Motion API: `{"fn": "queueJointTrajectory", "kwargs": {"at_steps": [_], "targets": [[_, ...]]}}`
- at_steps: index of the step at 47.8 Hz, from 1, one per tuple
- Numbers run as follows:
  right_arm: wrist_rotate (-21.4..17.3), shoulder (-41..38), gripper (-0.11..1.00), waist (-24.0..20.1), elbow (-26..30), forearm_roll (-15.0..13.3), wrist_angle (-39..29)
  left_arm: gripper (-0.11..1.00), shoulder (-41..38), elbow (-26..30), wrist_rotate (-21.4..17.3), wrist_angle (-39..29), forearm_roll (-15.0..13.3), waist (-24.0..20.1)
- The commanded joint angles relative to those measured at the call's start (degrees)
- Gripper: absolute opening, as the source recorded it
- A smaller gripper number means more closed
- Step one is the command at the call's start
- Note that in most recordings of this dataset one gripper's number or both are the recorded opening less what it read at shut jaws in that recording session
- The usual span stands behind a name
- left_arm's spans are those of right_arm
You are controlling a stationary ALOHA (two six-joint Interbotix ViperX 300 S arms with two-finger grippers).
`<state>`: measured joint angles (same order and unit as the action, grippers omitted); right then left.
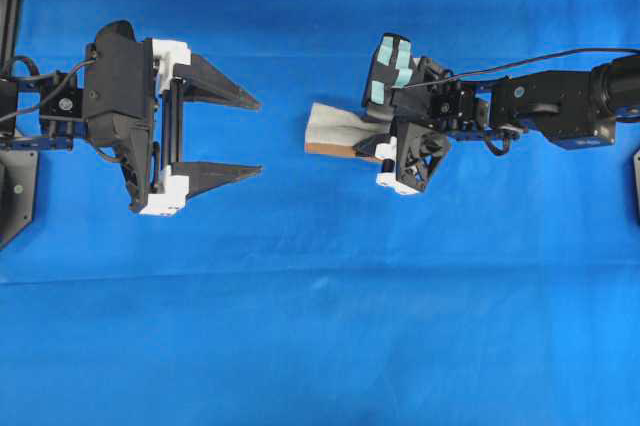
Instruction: Hand over the sponge with the left arm and wipe it with the right arm.
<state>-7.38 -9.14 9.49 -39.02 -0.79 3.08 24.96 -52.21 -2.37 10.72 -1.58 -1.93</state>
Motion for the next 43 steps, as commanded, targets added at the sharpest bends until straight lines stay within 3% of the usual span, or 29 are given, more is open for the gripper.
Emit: {"fn": "queueJointTrajectory", "kwargs": {"at_steps": [1,23,33,43], "targets": [[-0.26,0.88,0.46,-0.79,0.44,-0.18,0.44,0.88,0.26,0.62,0.00,0.53,0.00,-0.09],[-0.53,0.00,0.46,-10.20,1.05,2.99,0.00,0.88,0.26,0.62,0.09,0.53,0.00,-0.09],[-0.44,0.00,0.46,-10.37,1.05,3.16,-0.09,0.88,0.26,0.62,0.26,0.53,0.00,-0.09],[0.18,0.00,0.46,-7.12,1.05,2.90,-0.26,0.88,0.26,0.70,0.35,0.53,0.00,-0.09]]}}
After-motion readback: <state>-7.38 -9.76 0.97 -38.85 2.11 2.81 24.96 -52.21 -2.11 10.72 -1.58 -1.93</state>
